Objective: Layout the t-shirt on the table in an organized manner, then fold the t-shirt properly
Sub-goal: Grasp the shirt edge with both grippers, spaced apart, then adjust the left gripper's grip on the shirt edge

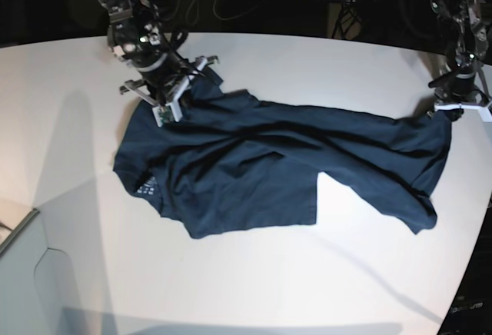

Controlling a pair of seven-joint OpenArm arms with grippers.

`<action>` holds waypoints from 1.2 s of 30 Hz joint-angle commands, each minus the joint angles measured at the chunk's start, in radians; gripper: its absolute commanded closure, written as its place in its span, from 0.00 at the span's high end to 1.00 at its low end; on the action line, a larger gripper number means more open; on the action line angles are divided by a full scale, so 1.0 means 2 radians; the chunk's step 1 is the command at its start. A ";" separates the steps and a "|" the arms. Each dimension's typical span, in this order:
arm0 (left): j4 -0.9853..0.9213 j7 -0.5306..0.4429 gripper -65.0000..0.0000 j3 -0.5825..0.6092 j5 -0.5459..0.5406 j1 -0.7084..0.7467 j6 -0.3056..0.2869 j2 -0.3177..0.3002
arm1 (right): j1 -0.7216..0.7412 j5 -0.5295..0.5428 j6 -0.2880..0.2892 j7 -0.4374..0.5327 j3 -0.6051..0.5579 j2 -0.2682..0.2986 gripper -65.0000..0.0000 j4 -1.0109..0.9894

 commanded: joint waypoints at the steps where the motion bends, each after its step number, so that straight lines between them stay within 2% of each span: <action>1: 0.009 -0.012 0.01 -0.003 -0.001 -0.005 -0.001 -0.011 | -0.007 -0.003 0.000 -0.007 0.003 0.009 0.00 0.017; 4: 0.009 -0.011 0.01 -0.003 -0.001 -0.013 -0.001 -0.017 | -0.024 -0.003 0.000 -0.007 0.015 0.022 0.00 0.068; 11: 0.016 -0.008 0.03 -0.003 -0.001 -0.034 -0.001 -0.025 | -0.027 -0.003 0.000 -0.010 0.061 0.022 0.00 0.141; 14: 0.038 -0.008 0.19 -0.003 -0.001 -0.036 -0.001 -0.024 | -0.016 -0.003 0.000 -0.010 0.067 0.022 0.00 0.142; 18: 0.078 -0.008 0.51 -0.001 -0.001 -0.040 -0.001 -0.020 | -0.004 -0.003 0.000 -0.011 0.067 0.022 0.00 0.140; 21: 0.109 -0.008 0.61 0.000 -0.001 -0.033 -0.001 -0.019 | -0.004 -0.003 0.000 -0.011 0.067 0.022 0.00 0.140; 28: 0.118 -0.008 0.61 0.001 -0.001 0.004 -0.001 0.011 | -0.008 -0.003 0.000 -0.011 0.067 0.022 0.00 0.140; 33: 0.089 -0.009 0.61 0.002 0.004 0.009 -0.001 0.046 | -0.009 -0.003 0.000 -0.011 0.067 0.022 0.00 0.140; 36: 0.072 -0.010 0.61 0.001 0.000 0.006 -0.001 0.047 | -0.014 -0.003 0.000 -0.011 0.066 0.022 0.00 0.140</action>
